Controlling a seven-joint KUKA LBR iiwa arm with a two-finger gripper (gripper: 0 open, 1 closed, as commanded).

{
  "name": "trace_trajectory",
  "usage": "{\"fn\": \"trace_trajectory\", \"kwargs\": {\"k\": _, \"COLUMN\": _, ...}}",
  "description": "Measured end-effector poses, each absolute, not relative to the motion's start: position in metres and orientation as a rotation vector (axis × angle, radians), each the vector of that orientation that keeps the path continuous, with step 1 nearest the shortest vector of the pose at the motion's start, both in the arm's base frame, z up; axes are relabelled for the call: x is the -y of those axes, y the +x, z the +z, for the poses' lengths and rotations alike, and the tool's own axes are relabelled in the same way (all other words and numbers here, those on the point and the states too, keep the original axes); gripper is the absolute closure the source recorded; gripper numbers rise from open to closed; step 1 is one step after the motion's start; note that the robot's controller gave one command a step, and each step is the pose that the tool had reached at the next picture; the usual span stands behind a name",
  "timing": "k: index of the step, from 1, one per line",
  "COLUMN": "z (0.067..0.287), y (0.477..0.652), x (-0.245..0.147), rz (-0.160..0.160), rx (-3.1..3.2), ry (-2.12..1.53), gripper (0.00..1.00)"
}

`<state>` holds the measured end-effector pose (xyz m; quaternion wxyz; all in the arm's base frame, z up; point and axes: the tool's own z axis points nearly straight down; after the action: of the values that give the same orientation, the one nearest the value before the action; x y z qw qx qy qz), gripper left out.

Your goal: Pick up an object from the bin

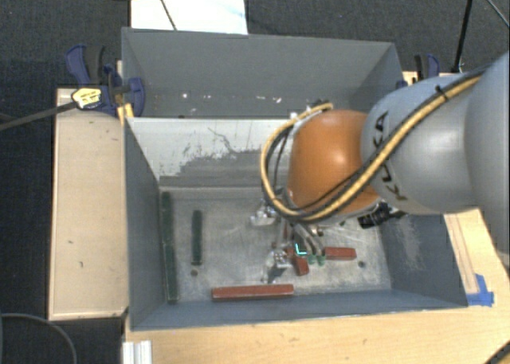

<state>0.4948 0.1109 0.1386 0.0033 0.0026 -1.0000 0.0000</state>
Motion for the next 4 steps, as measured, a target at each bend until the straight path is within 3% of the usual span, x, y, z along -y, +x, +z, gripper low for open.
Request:
{"fn": "trace_trajectory", "kwargs": {"k": 1, "z": 0.143, "y": 0.497, "x": -0.11, "rz": -0.001, "rx": 3.143, "ry": 0.002, "gripper": 0.0}}
{"fn": "trace_trajectory", "kwargs": {"k": 2, "z": 0.147, "y": 0.51, "x": -0.069, "rz": -0.004, "rx": 3.144, "ry": 0.003, "gripper": 0.0}}
{"fn": "trace_trajectory", "kwargs": {"k": 3, "z": 0.074, "y": 0.507, "x": -0.06, "rz": -0.004, "rx": 3.153, "ry": 0.033, "gripper": 1.0}}
{"fn": "trace_trajectory", "kwargs": {"k": 4, "z": 0.074, "y": 0.507, "x": -0.06, "rz": -0.004, "rx": 3.153, "ry": 0.031, "gripper": 1.0}}
